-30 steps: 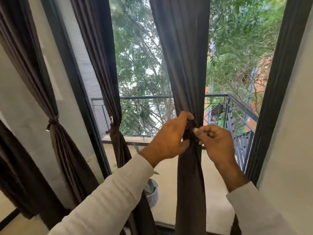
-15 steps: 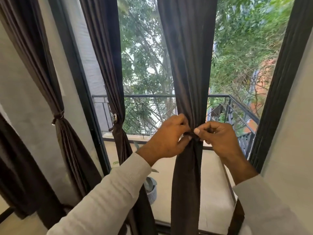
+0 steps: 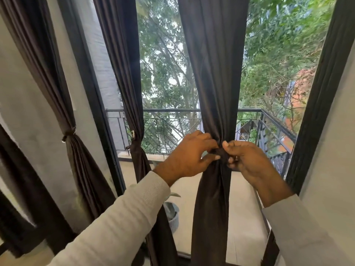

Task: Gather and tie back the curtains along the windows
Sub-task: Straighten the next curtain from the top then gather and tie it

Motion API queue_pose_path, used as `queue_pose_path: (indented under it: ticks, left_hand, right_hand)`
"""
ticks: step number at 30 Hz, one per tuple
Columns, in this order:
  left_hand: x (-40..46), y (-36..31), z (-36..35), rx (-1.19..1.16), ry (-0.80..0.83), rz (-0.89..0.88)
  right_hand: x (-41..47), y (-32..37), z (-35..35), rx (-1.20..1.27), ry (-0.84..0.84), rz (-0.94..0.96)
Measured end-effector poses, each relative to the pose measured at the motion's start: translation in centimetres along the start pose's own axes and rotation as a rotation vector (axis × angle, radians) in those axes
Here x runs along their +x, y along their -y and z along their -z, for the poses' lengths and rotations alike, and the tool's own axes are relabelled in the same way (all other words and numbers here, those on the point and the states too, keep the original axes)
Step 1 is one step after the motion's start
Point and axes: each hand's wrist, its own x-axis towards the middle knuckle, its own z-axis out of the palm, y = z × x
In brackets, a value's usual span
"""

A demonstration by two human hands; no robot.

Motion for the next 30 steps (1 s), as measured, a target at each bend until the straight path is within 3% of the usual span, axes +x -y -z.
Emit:
queue_pose_path:
  ticks: [3, 9, 15, 19, 25, 30]
  left_hand:
    - [-0.3, -0.6, 0.3, 0.036, -0.076, 0.012]
    - [-1.6, -0.7, -0.5, 0.362, -0.238, -0.149]
    - [-2.6, -1.2, -0.5, 0.453, -0.352, -0.202]
    - [-3.0, -1.4, -0.4, 0.461, -0.319, -0.218]
    - [-4.8, 1.1, 0.3, 0.345, -0.142, -0.128]
    - [-5.1, 3.6, 1.3, 0.296, -0.125, -0.068]
  right_hand:
    - [-0.2, 0.0, -0.2, 0.029, -0.007, -0.001]
    - [-0.4, -0.4, -0.4, 0.078, -0.038, 0.016]
    - [-0.2, -0.9, -0.9, -0.009, -0.084, 0.055]
    - [0.6, -0.8, -0.9, -0.097, -0.193, 0.11]
    - [1.1, -0.9, -0.6, -0.148, -0.341, 0.121]
    - [1.2, -0.1, -1.7, -0.186, -0.452, 0.13]
